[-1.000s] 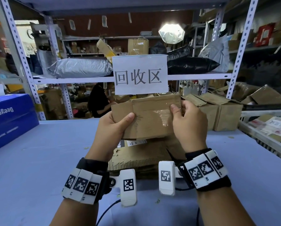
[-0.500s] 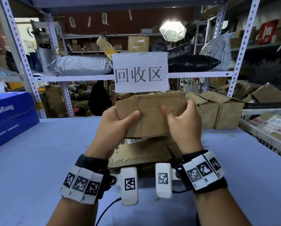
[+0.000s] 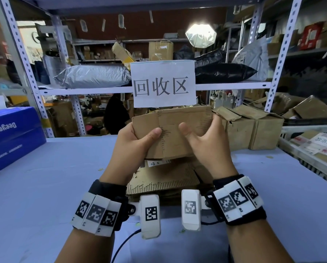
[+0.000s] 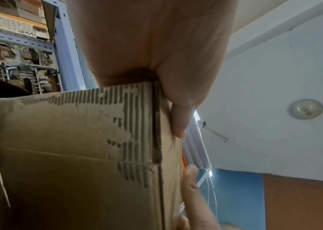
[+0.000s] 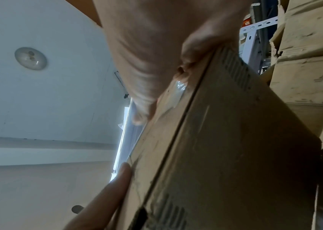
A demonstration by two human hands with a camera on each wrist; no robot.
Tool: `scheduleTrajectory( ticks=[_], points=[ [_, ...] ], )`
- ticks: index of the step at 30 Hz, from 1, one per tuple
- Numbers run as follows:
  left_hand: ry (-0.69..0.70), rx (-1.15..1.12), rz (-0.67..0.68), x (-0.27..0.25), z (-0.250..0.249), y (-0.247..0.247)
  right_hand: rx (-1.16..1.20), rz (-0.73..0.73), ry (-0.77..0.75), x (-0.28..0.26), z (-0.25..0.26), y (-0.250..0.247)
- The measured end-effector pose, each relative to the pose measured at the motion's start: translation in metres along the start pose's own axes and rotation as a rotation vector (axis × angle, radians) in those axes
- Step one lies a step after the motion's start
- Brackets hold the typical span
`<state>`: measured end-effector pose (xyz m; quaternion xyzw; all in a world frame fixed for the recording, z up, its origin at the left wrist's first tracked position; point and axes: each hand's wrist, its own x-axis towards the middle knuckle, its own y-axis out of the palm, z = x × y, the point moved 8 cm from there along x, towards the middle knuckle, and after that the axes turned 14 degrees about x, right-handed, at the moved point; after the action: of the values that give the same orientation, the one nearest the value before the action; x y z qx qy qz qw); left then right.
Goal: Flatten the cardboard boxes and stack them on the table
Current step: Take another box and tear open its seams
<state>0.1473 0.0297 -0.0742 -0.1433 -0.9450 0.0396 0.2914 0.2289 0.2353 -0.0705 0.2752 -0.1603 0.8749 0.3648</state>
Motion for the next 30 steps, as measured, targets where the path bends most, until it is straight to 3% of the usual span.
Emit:
scheduleTrajectory(
  ticks=[6, 11, 20, 27, 30],
  points=[
    [0.071, 0.03, -0.042, -0.006, -0.015, -0.006, 0.085, -0.079, 0.013, 0.005, 0.007, -0.004],
    [0.121, 0.017, -0.067, -0.004, -0.026, -0.012, 0.028, -0.152, -0.089, 0.007, 0.02, -0.008],
    [0.084, 0.011, -0.071, 0.0, -0.016, -0.014, 0.11, 0.022, -0.029, 0.006, 0.012, 0.0],
    [0.08, 0.038, -0.099, 0.001, -0.01, -0.022, 0.193, -0.028, -0.057, 0.007, 0.008, -0.006],
    [0.06, 0.041, -0.117, 0.004, -0.005, -0.029, 0.268, 0.078, -0.017, 0.01, 0.005, -0.003]
  ],
)
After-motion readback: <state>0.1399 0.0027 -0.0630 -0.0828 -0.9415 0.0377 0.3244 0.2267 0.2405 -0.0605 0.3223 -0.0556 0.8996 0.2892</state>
